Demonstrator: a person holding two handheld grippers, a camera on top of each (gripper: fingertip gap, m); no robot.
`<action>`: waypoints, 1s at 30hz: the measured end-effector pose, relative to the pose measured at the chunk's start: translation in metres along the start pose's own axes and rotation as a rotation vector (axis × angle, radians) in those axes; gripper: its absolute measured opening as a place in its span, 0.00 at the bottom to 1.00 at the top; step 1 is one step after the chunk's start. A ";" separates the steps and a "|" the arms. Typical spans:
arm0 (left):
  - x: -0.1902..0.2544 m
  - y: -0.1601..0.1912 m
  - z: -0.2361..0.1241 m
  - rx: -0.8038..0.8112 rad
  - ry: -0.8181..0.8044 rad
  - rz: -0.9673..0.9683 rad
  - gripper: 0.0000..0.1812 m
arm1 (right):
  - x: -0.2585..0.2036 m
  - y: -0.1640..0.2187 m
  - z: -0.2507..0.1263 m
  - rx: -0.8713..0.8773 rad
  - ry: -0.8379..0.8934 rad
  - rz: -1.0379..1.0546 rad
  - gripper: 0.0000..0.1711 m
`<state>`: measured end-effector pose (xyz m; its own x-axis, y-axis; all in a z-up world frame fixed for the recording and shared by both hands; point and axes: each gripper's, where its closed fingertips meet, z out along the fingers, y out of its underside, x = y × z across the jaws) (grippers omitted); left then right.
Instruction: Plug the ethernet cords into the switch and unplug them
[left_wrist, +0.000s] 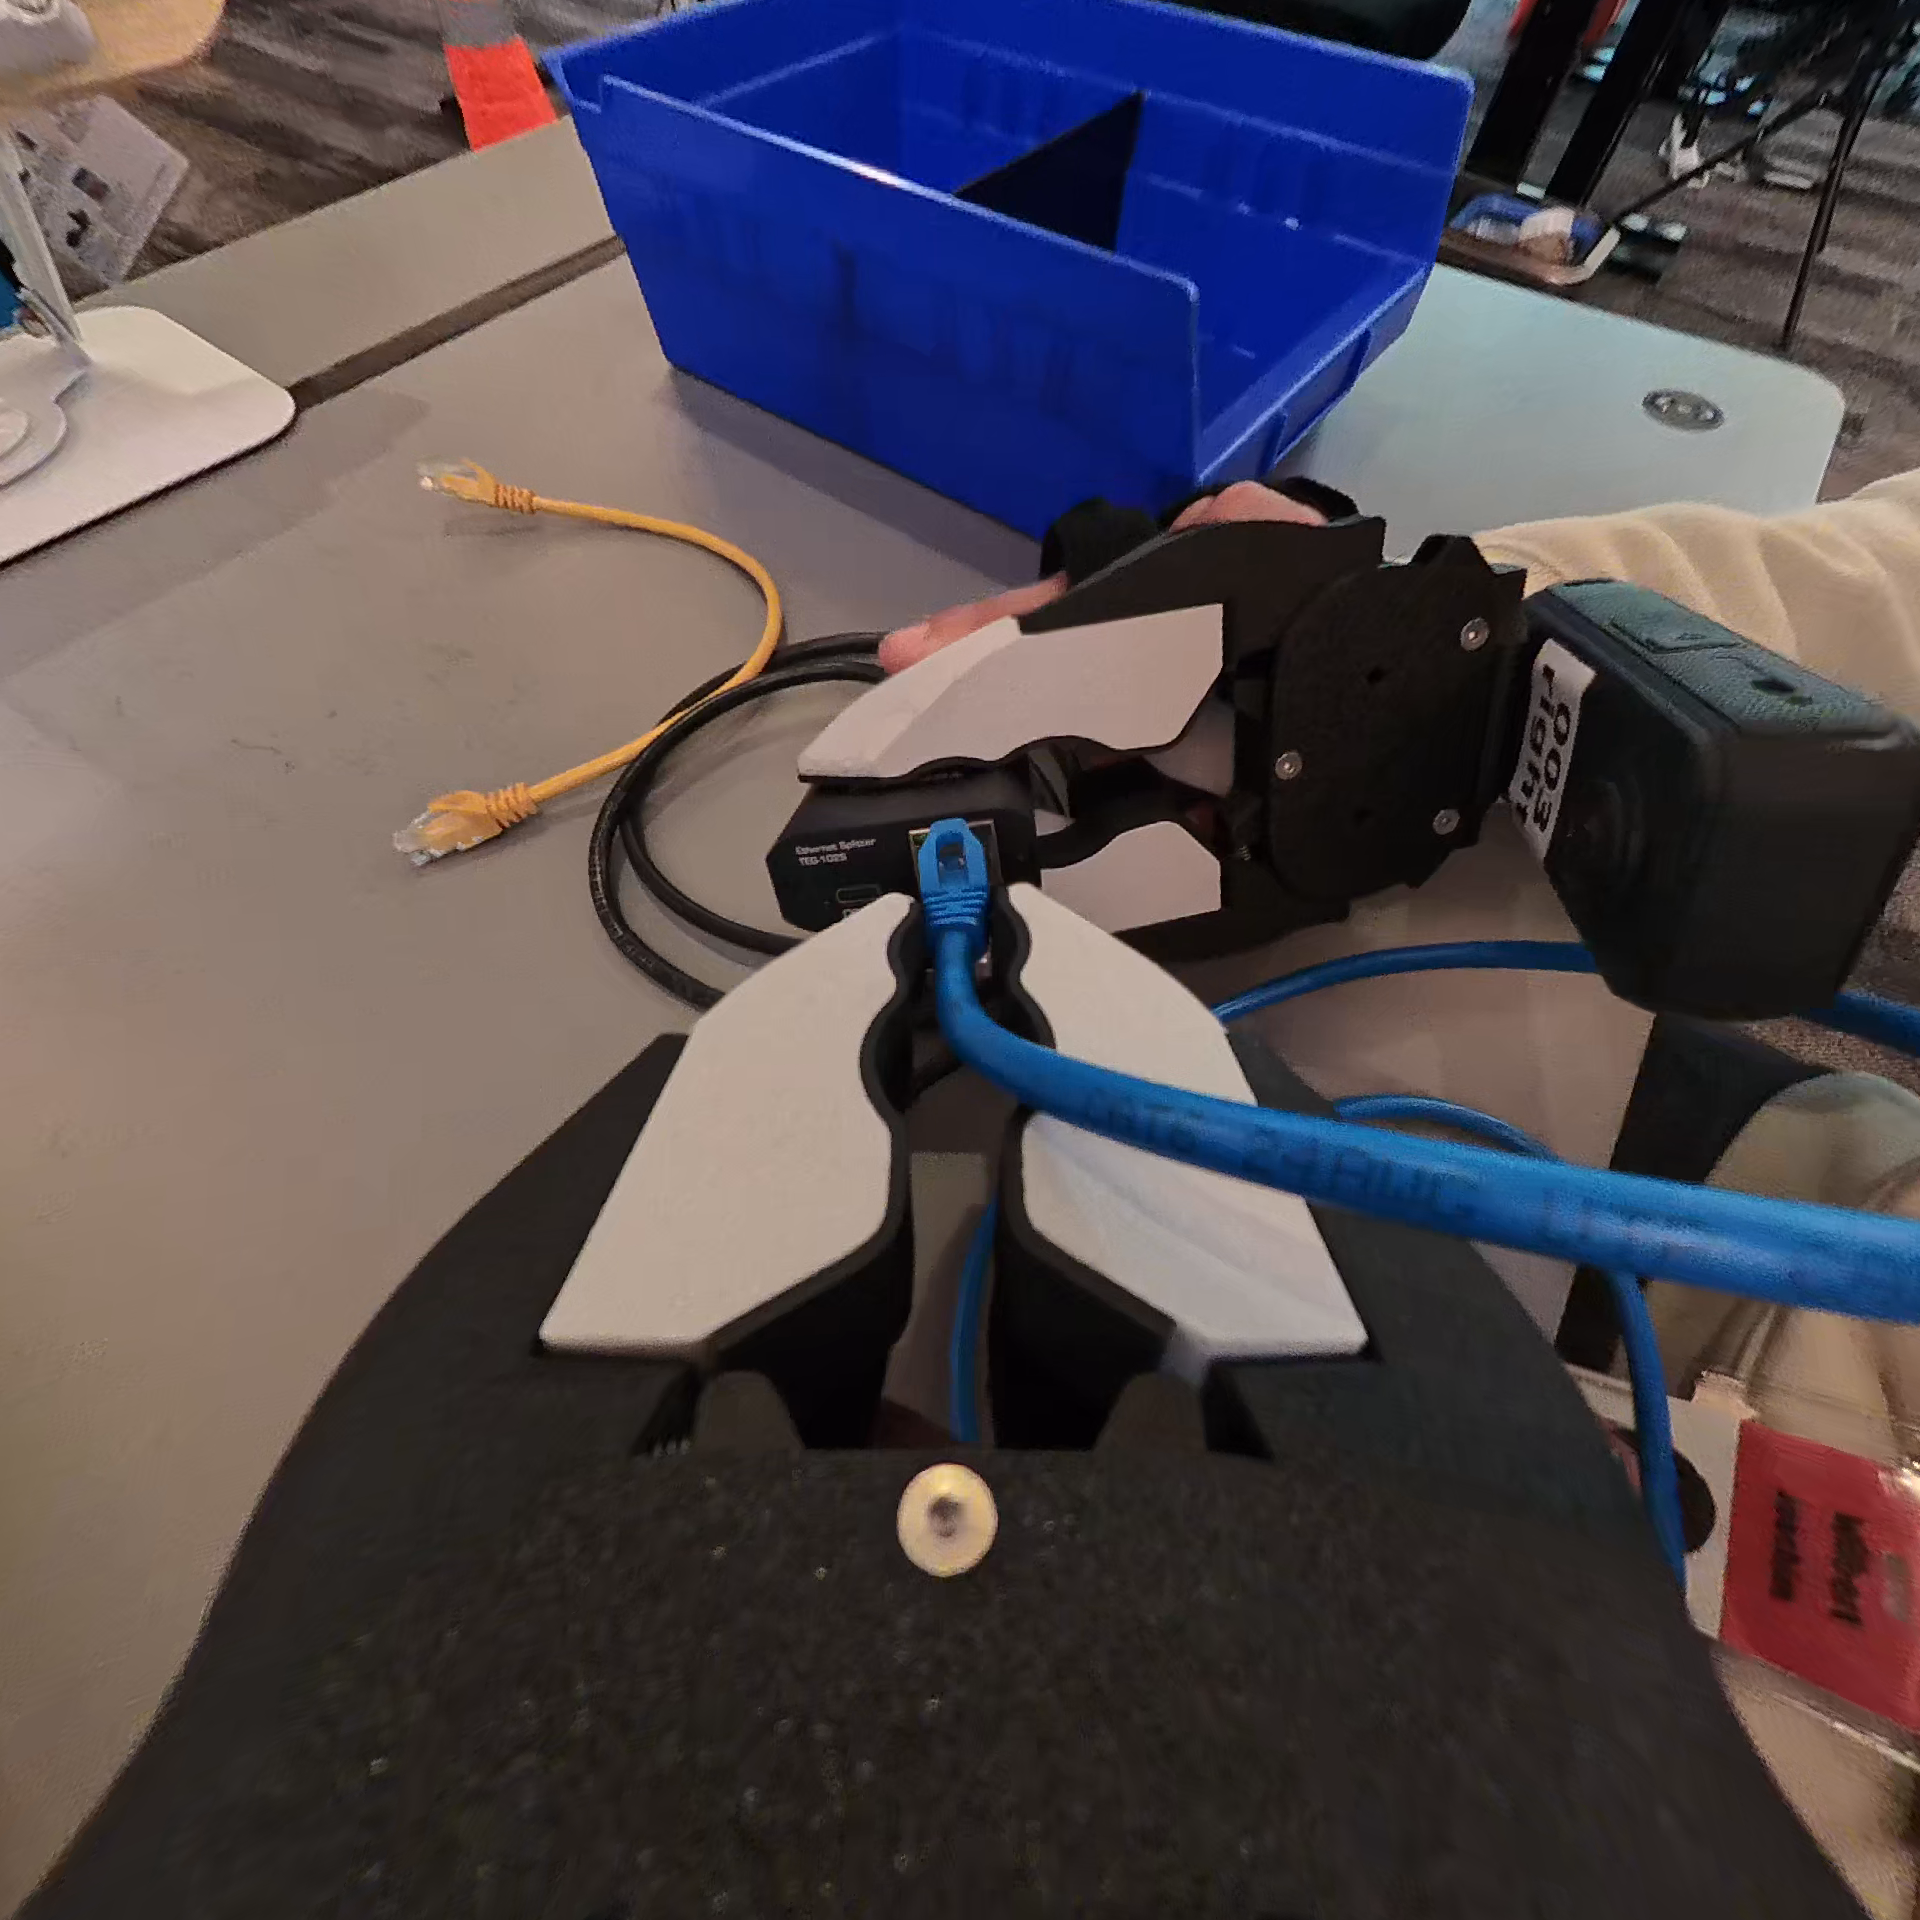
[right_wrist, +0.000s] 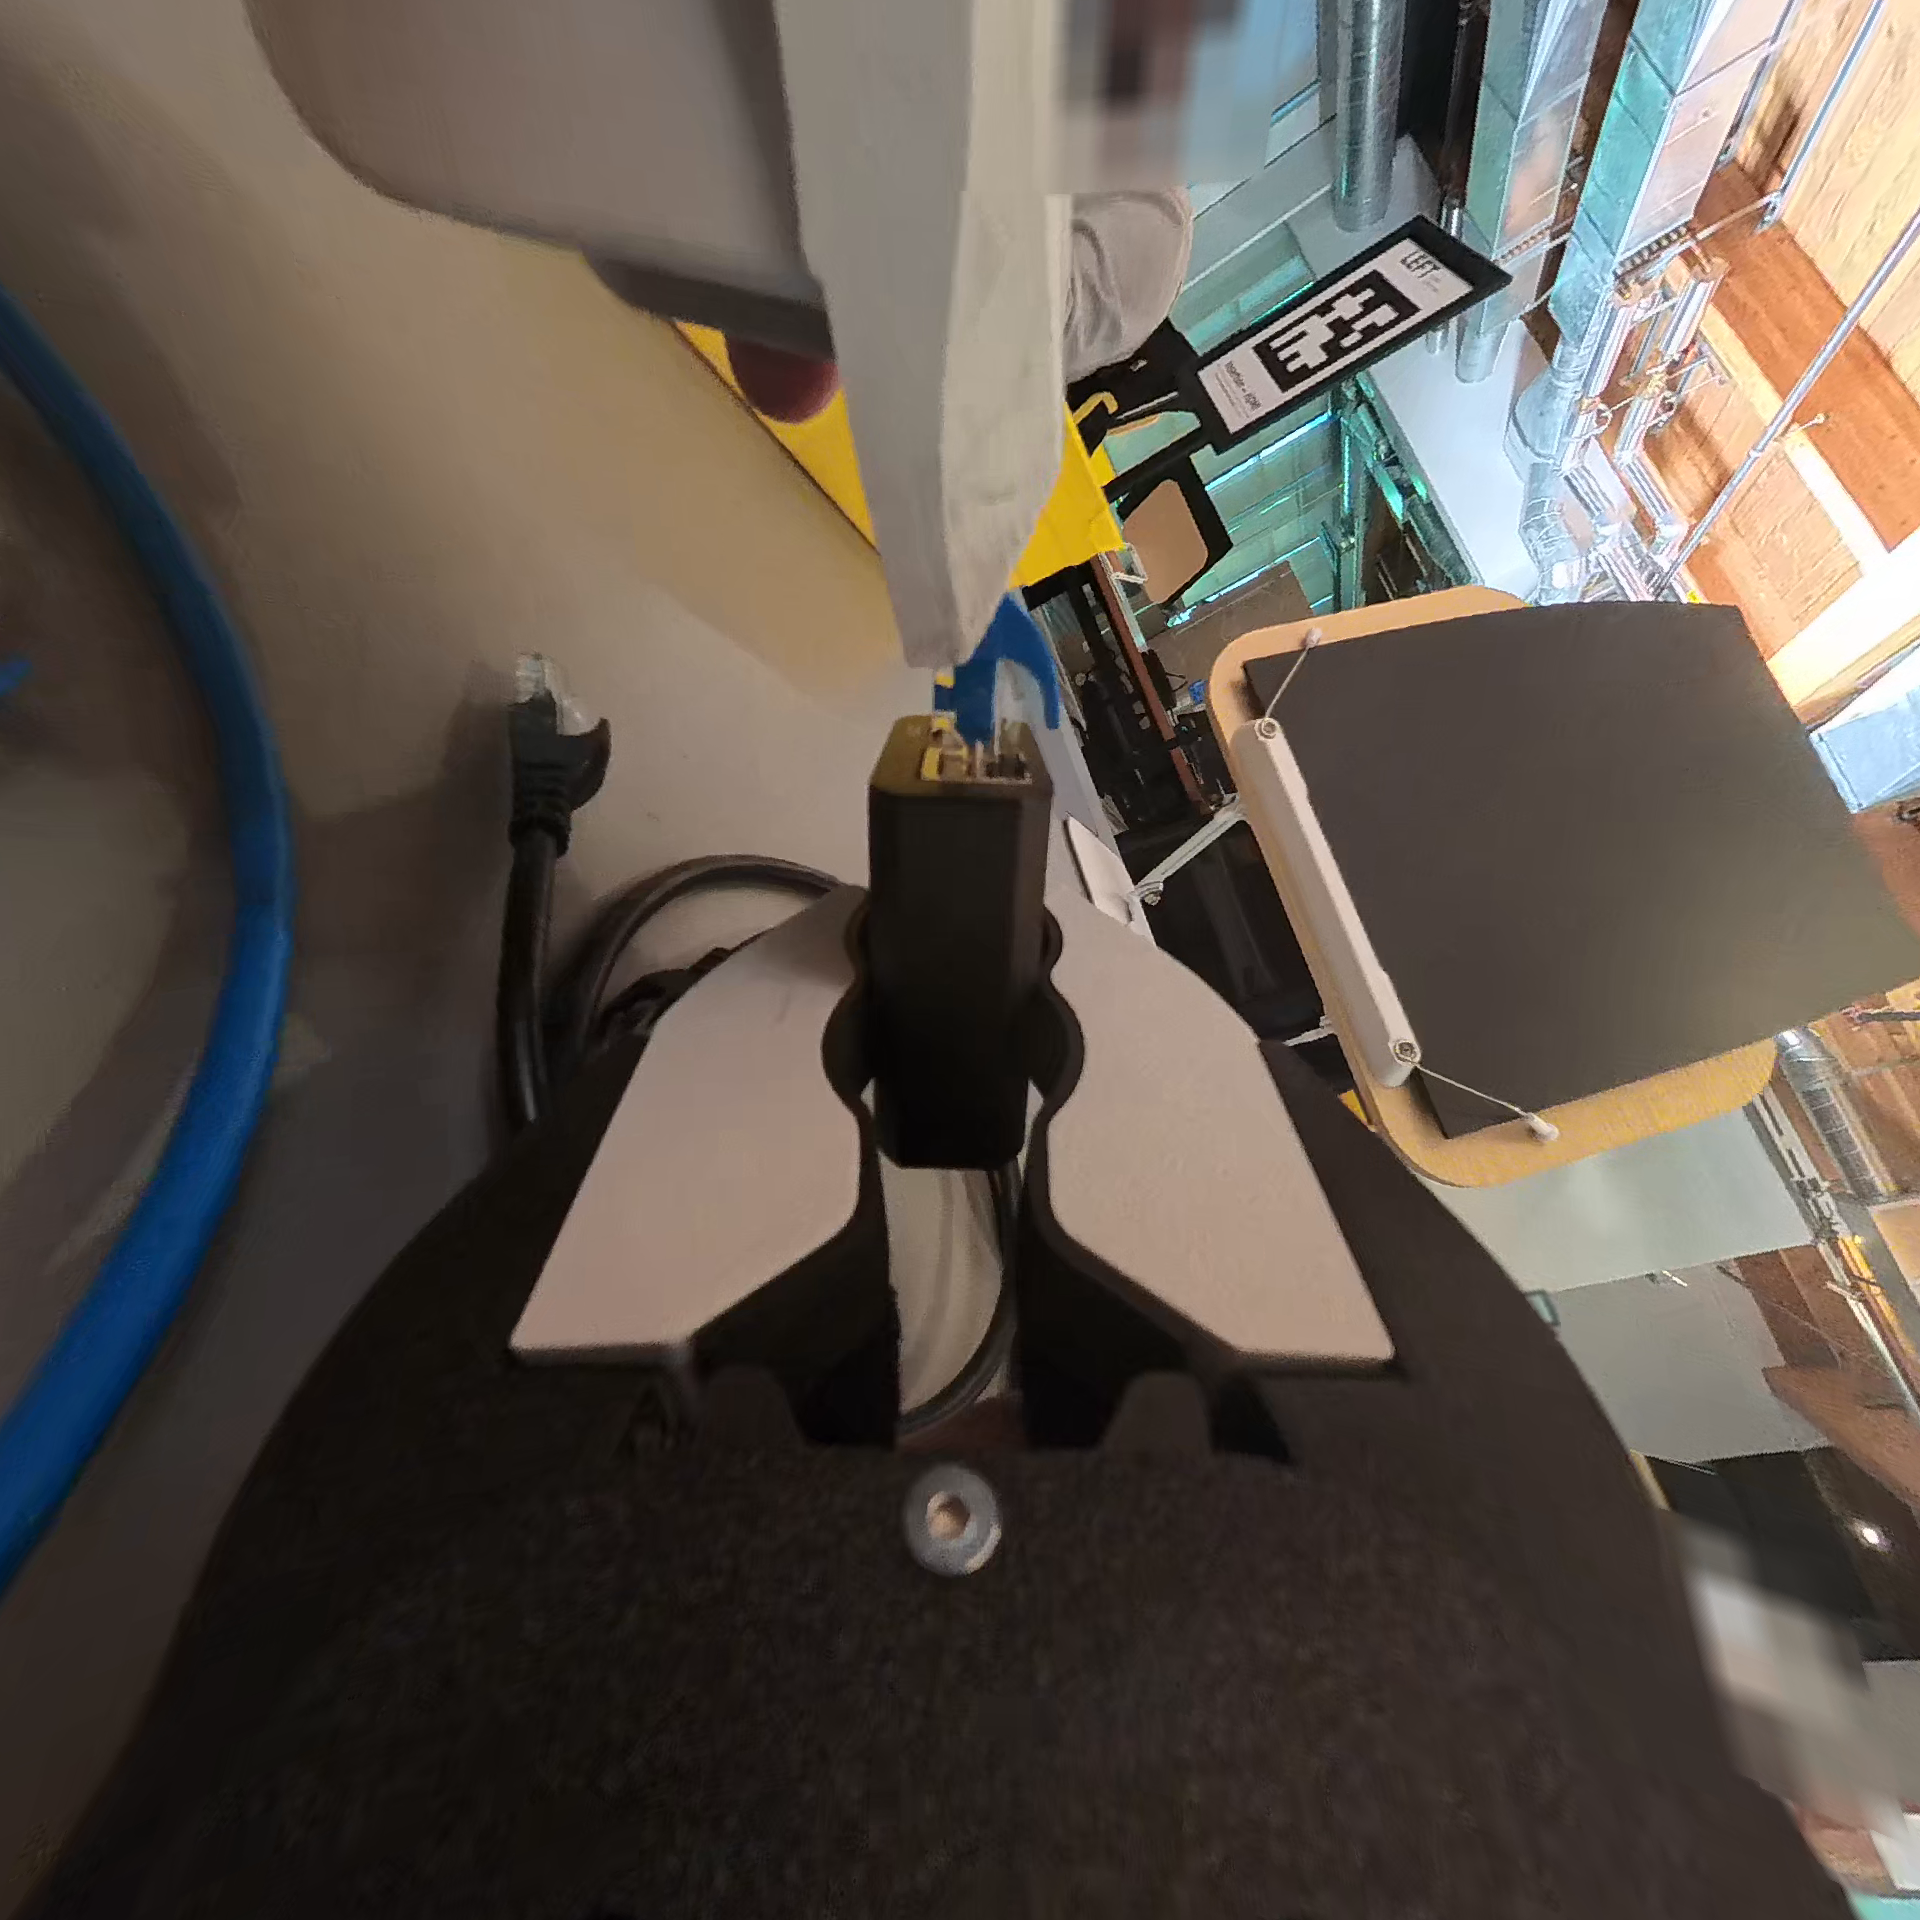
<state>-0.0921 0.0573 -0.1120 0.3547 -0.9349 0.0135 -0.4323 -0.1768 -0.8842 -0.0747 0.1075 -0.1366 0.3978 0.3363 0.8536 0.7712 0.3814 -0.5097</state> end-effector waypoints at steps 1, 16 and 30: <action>0.000 0.001 0.000 -0.009 -0.003 0.004 0.06 | 0.000 0.000 0.000 -0.002 0.000 -0.005 0.15; -0.001 0.007 0.006 -0.044 -0.028 0.038 0.06 | -0.009 0.004 -0.001 -0.050 -0.039 -0.023 0.14; -0.007 0.005 0.007 0.015 0.033 -0.020 0.06 | -0.005 0.006 0.003 -0.056 -0.023 -0.004 0.15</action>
<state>-0.0906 0.0653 -0.1199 0.3355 -0.9409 0.0464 -0.4132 -0.1913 -0.8903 -0.0732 0.1111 -0.1443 0.3840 0.3545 0.8525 0.7995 0.3342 -0.4991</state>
